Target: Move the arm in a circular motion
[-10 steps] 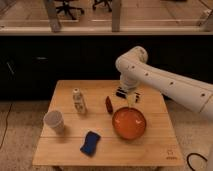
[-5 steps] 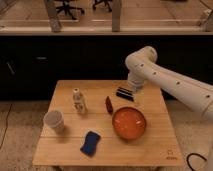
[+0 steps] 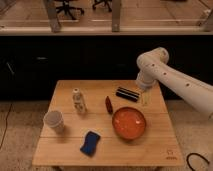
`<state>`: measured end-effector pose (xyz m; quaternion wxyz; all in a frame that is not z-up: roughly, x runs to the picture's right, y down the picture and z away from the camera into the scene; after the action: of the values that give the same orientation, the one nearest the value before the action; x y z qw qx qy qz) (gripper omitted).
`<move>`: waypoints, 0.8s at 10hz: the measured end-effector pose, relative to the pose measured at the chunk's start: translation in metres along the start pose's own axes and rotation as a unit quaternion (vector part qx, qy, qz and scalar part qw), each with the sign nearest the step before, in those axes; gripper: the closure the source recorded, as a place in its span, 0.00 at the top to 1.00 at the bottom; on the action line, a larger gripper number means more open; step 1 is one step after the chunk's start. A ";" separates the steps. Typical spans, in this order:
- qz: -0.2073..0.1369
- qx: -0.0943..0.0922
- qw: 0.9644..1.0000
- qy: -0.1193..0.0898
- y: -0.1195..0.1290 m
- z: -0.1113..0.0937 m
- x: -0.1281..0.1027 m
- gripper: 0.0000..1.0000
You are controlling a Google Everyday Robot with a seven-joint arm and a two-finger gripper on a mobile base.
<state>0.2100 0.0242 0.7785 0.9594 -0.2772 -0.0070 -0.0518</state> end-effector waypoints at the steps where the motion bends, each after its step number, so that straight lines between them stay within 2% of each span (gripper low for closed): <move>1: 0.005 0.000 1.000 -0.005 0.004 -0.001 0.002 0.80; 3: 0.017 0.002 1.000 -0.002 0.017 -0.001 0.029 0.80; 5: 0.023 0.000 1.000 -0.006 0.029 -0.001 0.043 0.80; 8: 0.015 -0.001 1.000 -0.009 0.040 -0.002 0.030 0.80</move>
<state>0.2438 0.0536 0.7566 0.9597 -0.2786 -0.0118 -0.0351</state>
